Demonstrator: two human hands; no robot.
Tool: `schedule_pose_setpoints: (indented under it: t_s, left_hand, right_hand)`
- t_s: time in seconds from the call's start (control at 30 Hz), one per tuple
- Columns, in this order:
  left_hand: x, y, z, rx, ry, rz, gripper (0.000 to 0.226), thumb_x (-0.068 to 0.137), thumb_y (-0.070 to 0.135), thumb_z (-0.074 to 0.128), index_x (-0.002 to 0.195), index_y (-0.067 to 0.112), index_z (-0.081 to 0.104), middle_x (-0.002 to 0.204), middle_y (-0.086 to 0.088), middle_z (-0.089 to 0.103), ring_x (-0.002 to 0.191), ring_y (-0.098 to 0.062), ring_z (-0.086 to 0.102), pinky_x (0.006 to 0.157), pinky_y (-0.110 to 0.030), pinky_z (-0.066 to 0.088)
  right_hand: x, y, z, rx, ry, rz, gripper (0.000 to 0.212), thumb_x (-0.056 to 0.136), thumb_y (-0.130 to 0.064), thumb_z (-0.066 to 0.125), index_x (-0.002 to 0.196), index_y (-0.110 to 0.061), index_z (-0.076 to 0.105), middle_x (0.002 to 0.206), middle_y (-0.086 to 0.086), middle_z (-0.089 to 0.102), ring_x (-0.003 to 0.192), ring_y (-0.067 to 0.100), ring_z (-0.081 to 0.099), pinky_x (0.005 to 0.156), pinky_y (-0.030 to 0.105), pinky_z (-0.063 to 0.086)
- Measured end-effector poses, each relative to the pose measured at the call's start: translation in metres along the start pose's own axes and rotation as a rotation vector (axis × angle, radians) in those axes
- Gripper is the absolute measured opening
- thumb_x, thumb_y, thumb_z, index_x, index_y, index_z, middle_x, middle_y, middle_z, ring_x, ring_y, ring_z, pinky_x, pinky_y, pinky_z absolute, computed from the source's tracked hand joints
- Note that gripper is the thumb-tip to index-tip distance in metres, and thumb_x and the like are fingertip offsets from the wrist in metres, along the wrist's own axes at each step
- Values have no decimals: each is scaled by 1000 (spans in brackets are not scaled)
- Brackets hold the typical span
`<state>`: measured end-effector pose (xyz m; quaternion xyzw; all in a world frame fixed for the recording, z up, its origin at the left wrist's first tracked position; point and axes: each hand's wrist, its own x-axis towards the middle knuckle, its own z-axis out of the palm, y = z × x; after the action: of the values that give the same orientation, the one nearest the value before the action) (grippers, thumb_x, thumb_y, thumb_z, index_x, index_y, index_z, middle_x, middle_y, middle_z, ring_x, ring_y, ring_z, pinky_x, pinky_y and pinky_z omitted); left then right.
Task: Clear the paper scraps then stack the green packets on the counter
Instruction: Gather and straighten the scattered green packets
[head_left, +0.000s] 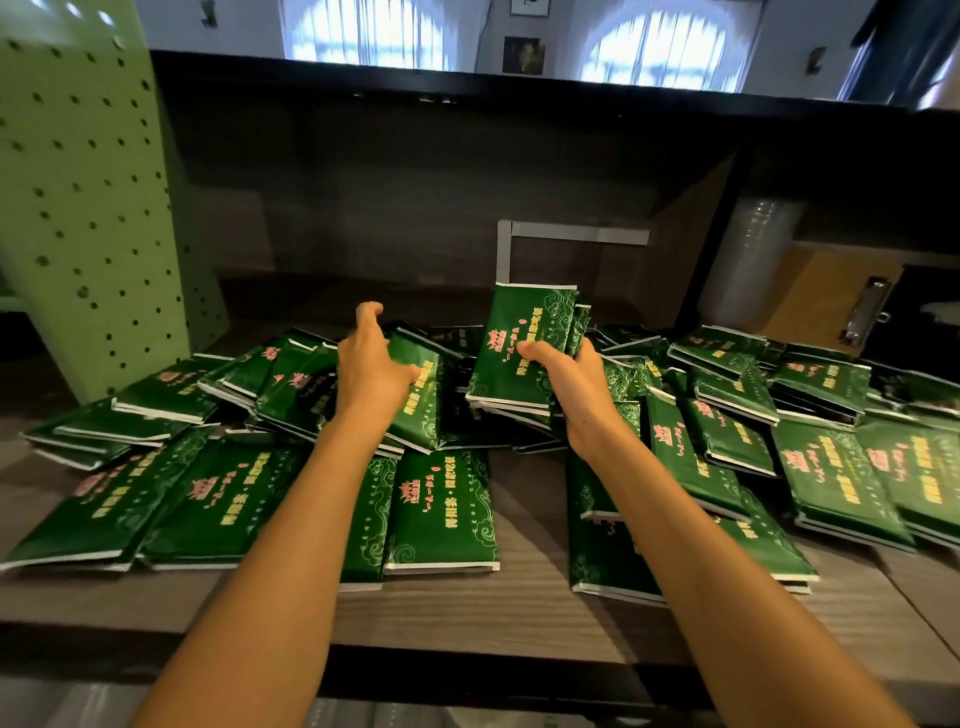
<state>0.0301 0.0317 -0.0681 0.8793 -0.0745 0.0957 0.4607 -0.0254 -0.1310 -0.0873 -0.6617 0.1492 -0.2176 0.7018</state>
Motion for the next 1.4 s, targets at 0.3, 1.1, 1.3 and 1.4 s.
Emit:
schedule_pose_setpoints:
  t_s: [0.3,1.1,1.3,1.4]
  left_hand:
    - [7,7,-4,-578,298,43,28,89,14,61,115,3,58,87,2,60,74,-6,57,72,-21,53]
    - [0,3,-4,13,240,111,24,97,15,47,117,8,55,127,-10,44,107,-22,52,87,-26,42]
    - [6,-18,-16,525,-72,-147,68,83,50,62,130,5,43,139,-21,41,131,-37,34,103,-47,33]
    - [8,-18,-13,489,-100,-148,74,77,45,71,130,3,42,138,-20,42,129,-36,38,101,-44,36]
  right_hand:
    - [-3,-7,-4,32,10,-37,90,76,-36,71,148,-15,22,151,2,33,138,24,33,112,47,29]
    - [-20,-13,-1,-15,-58,21,96,82,-32,68,151,-16,4,157,1,16,142,22,22,112,42,24]
    - [-20,-11,2,-45,-38,9,98,76,-38,71,151,-18,12,155,1,24,140,23,28,113,46,27]
    - [-21,-10,5,-65,-40,-3,113,53,-52,73,148,-18,21,151,1,34,135,24,37,110,49,33]
